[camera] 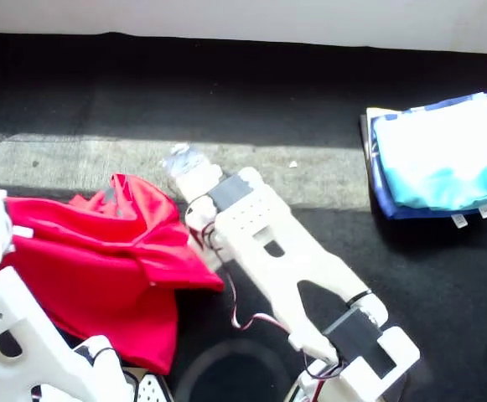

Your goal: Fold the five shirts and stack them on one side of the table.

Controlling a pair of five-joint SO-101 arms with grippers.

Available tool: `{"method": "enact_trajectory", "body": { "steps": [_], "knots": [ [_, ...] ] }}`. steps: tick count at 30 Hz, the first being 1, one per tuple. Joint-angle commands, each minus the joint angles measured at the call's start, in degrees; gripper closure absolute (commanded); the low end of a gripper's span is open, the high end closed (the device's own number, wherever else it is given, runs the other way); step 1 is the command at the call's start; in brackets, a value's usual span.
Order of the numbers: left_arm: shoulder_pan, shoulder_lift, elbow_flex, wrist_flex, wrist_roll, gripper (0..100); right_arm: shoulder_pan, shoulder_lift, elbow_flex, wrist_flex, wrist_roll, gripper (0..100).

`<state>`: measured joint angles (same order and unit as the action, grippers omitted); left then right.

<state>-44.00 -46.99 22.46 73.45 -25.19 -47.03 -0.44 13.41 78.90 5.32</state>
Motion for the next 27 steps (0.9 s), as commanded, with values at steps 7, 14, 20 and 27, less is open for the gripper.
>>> {"method": "enact_trajectory", "body": {
  "steps": [7, 14, 20, 27],
  "knots": [
    [-7.96, 13.14, -9.27, -1.67, -1.05, 99, -5.93, -0.22, 5.49, -5.41, 1.58, 80.3],
    [-6.29, 13.85, -12.0, 0.88, -1.05, 99, -7.69, -0.13, 8.75, -14.02, -5.36, 80.3],
    [-6.2, 13.85, -11.74, 0.88, -1.05, 99, -13.05, -0.04, 9.19, -16.13, -6.51, 79.6],
    [-6.64, 13.85, -11.65, 0.97, -1.05, 99, -15.6, 7.16, 7.96, -16.48, -6.42, 75.0]
  ]
}}
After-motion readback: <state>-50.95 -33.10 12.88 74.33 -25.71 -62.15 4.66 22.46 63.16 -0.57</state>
